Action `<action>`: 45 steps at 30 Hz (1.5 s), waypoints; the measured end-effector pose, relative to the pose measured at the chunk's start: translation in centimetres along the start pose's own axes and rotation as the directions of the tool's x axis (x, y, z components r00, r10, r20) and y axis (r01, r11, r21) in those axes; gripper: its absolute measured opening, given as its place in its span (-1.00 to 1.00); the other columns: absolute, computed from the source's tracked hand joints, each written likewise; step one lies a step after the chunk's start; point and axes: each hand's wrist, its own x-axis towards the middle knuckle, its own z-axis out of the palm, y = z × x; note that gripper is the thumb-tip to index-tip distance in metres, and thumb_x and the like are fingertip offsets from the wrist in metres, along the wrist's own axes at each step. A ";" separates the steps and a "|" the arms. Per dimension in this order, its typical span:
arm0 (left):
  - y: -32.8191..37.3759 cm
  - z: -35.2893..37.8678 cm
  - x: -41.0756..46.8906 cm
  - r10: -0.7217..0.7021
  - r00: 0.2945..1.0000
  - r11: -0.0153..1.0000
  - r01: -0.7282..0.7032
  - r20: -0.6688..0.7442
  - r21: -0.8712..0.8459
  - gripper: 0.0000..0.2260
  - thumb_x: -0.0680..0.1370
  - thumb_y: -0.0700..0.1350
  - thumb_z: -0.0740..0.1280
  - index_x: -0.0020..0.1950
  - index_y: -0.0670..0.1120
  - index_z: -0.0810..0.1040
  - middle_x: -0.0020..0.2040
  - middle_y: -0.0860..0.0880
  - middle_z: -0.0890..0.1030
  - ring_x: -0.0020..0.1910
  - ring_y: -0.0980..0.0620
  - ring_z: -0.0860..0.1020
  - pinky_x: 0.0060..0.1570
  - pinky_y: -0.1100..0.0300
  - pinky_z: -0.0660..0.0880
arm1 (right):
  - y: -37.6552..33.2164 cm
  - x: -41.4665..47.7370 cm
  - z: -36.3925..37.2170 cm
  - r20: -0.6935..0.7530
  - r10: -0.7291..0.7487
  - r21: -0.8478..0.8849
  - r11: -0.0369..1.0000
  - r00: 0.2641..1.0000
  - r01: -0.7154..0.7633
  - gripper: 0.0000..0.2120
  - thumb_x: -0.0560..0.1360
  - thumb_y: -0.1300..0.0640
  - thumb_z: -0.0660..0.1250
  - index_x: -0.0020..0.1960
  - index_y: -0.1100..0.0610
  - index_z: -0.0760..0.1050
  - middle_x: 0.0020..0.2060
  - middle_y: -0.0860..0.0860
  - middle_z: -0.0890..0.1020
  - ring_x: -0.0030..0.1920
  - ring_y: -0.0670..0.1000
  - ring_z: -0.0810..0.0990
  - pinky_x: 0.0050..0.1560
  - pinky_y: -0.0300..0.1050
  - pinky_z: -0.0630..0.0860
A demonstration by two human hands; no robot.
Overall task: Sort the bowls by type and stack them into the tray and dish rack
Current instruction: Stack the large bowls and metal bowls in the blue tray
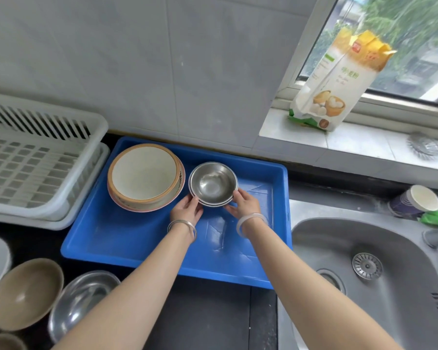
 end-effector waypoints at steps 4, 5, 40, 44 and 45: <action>0.0 0.5 0.6 0.029 0.999 1.000 -0.029 -0.032 -0.005 -0.68 0.58 -0.25 0.21 0.34 -0.23 0.40 0.23 -0.19 0.52 0.21 -0.07 0.50 0.17 0.18 0.41 | -0.5 0.5 0.4 0.004 -0.014 -0.126 0.992 1.000 0.014 -0.65 0.51 0.31 0.28 0.29 0.26 0.43 0.15 0.14 0.57 0.13 0.10 0.55 -0.16 -0.34 0.56; 0.0 0.6 0.8 0.034 0.999 0.999 -0.034 -0.040 -0.003 -0.68 0.58 -0.25 0.21 0.34 -0.23 0.40 0.24 -0.19 0.52 0.21 -0.08 0.50 0.16 0.19 0.41 | -0.7 0.6 0.5 0.000 -0.015 -0.166 0.986 1.000 0.014 -0.64 0.50 0.31 0.30 0.29 0.25 0.44 0.18 0.17 0.57 0.18 0.12 0.55 0.03 -0.22 0.56; -4.0 -23.8 -21.9 0.635 0.590 0.655 -0.069 -0.499 0.752 -0.67 0.34 -0.38 0.43 0.09 -0.19 0.60 0.17 -0.19 0.56 0.18 -0.18 0.51 0.27 -0.01 0.38 | 9.0 -19.5 9.7 0.536 0.105 -0.613 0.730 0.838 0.301 -0.60 0.50 -0.06 0.23 0.32 -0.01 0.36 0.06 -0.02 0.56 0.03 0.06 0.60 0.14 0.05 0.54; -5.8 -25.8 -22.7 0.625 0.488 0.707 -0.021 -0.610 0.707 -0.59 0.33 -0.42 0.42 0.15 -0.18 0.57 0.18 -0.24 0.51 0.18 -0.21 0.47 0.23 -0.03 0.37 | 9.7 -19.5 12.5 0.491 0.168 -0.652 0.722 0.854 0.233 -0.50 0.49 -0.05 0.28 0.39 0.00 0.26 -0.13 -0.01 0.57 -0.16 0.05 0.65 -0.07 0.00 0.64; -6.2 -26.1 -22.8 0.603 0.482 0.737 -0.032 -0.636 0.675 -0.58 0.35 -0.43 0.39 0.18 -0.17 0.55 0.18 -0.24 0.50 0.19 -0.21 0.45 0.24 -0.04 0.37 | 9.8 -19.4 13.1 0.481 0.185 -0.649 0.732 0.857 0.206 -0.51 0.49 -0.01 0.29 0.38 0.01 0.27 -0.16 -0.01 0.56 -0.21 0.03 0.66 -0.13 -0.04 0.65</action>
